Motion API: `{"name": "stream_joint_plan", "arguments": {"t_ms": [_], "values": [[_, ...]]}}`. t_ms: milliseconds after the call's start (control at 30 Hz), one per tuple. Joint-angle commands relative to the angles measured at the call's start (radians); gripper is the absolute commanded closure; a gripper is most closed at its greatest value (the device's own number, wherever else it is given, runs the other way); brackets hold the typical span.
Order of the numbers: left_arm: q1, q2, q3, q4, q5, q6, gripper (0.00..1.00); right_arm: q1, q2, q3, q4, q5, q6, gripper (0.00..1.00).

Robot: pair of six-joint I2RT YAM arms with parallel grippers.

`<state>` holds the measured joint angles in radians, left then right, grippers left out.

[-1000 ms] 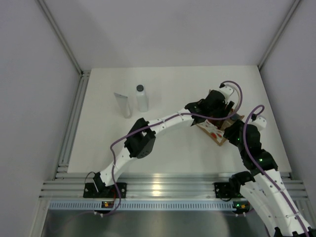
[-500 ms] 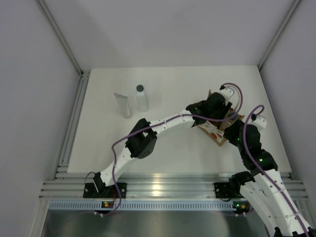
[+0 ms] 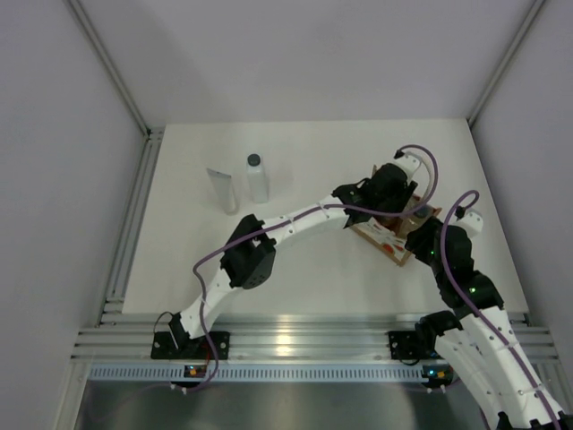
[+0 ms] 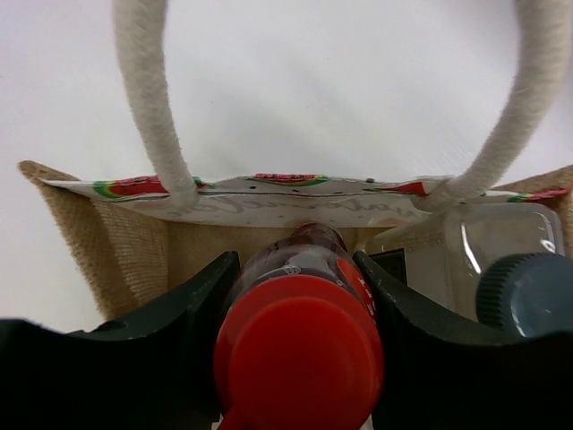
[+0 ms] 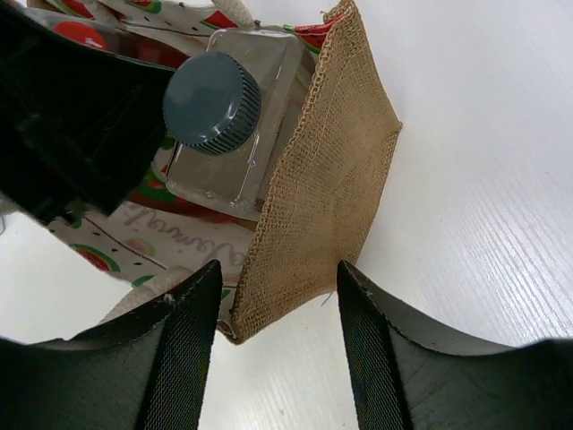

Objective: Take the personal care products out of the canvas bag

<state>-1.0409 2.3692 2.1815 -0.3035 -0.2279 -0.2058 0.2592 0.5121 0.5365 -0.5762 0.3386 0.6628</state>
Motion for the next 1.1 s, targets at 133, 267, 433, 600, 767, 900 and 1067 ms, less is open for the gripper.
{"name": "stream_joint_plan", "arguments": {"t_ms": [133,267,433,600,767,900,1067], "values": [[-0.002,-0.274,0.011,0.099,0.002,-0.029,1.0,-0.015,0.011,0.0,0.002,0.013,0.0,0.47],[-0.002,-0.314,0.017,0.101,0.002,-0.027,1.0,-0.015,0.019,-0.009,0.013,0.01,0.004,0.46],[-0.002,-0.421,-0.015,0.096,-0.073,-0.004,1.0,-0.017,0.026,-0.02,0.026,0.008,0.008,0.47],[-0.002,-0.542,-0.104,0.096,-0.264,0.065,1.0,-0.015,0.032,-0.017,0.029,0.005,0.008,0.46],[0.036,-0.626,-0.192,0.096,-0.39,0.098,1.0,-0.017,0.031,-0.01,0.032,0.005,0.011,0.46],[0.107,-0.656,-0.298,0.096,-0.396,0.046,1.0,-0.017,0.035,-0.003,0.032,0.005,0.011,0.46],[0.238,-0.645,-0.416,0.099,-0.301,-0.067,1.0,-0.015,0.036,0.008,0.032,0.002,0.006,0.46]]}}
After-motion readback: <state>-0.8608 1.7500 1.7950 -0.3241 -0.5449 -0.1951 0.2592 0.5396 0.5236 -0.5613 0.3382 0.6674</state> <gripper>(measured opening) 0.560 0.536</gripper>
